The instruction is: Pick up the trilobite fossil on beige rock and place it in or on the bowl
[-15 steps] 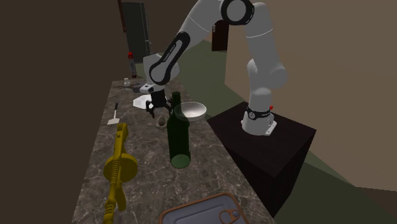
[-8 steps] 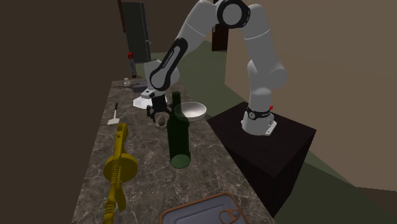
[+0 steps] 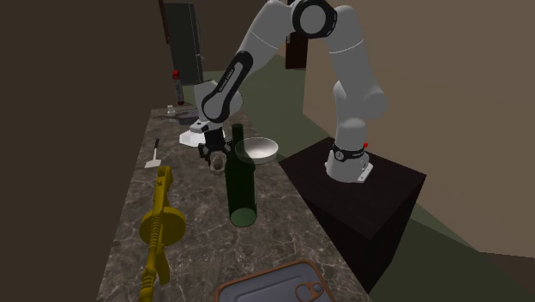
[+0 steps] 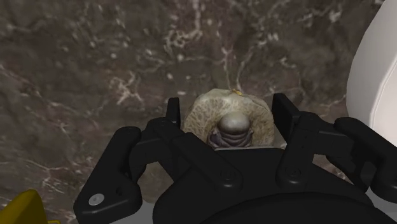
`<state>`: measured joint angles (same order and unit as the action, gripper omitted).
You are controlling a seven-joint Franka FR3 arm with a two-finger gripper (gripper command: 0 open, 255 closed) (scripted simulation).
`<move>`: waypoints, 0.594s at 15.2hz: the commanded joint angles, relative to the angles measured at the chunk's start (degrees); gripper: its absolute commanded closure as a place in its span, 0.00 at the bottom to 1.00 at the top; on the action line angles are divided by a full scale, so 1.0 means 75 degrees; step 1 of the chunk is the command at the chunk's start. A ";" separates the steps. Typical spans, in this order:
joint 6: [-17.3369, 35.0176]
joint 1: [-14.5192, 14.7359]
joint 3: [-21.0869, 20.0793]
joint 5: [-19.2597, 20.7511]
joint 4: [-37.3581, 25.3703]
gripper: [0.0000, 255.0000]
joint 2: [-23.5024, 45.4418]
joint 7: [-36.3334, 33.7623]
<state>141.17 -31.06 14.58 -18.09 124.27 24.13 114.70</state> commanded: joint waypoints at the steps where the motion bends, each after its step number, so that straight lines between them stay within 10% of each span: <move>1: 0.0000 0.0003 -0.0004 -0.0001 0.0001 1.00 0.0002 0.0000; 9: -0.0150 0.0043 0.0054 0.0093 0.0020 1.00 -0.0175 -0.0075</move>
<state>140.49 -30.84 14.83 -17.66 124.42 23.29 114.34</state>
